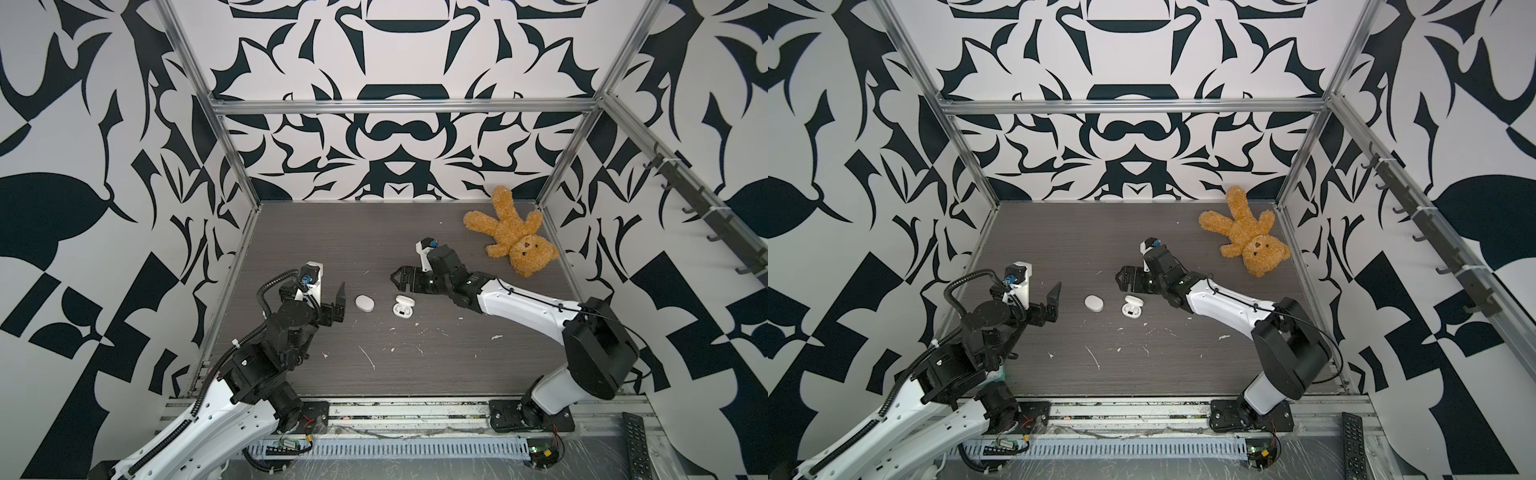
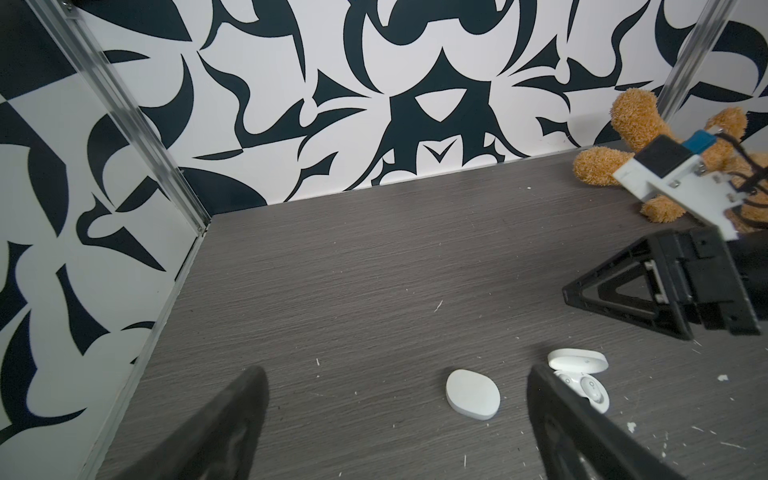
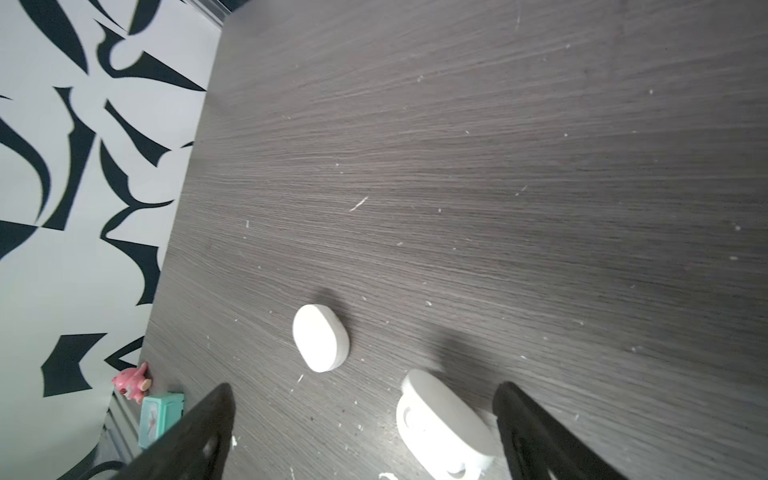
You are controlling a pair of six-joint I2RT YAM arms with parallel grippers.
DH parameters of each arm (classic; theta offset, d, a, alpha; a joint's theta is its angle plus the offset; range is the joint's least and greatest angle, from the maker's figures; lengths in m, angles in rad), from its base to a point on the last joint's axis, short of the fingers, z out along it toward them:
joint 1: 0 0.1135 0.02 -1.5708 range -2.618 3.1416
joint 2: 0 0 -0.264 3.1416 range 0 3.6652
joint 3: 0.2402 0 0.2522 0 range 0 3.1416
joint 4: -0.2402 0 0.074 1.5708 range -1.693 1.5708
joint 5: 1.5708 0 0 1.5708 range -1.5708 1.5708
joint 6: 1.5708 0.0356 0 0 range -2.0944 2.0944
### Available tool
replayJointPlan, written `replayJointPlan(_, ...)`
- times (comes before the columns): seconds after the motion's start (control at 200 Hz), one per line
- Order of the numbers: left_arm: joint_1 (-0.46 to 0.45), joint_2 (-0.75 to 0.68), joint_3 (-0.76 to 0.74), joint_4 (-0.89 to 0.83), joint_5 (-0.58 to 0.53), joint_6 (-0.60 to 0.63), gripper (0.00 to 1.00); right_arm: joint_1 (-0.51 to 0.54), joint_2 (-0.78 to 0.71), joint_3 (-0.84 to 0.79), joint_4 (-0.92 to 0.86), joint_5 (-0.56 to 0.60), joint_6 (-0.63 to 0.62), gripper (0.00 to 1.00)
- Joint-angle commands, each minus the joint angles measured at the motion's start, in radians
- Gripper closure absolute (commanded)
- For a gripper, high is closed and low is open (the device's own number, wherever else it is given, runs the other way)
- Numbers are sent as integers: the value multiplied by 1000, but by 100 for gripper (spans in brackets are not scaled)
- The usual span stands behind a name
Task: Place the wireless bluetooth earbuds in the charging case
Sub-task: 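Open the right gripper and raise it away from the case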
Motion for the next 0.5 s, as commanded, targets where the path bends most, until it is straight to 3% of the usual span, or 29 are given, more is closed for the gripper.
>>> replayJointPlan(0.0, 3, 5, -12, -2, 6, 4, 1, -23, 45, 72, -62, -159, -65, 1)
replayJointPlan(0.495, 4, 10, -12, -7, 12, 4, 1, -27, 121, 74, -61, -316, -79, 1)
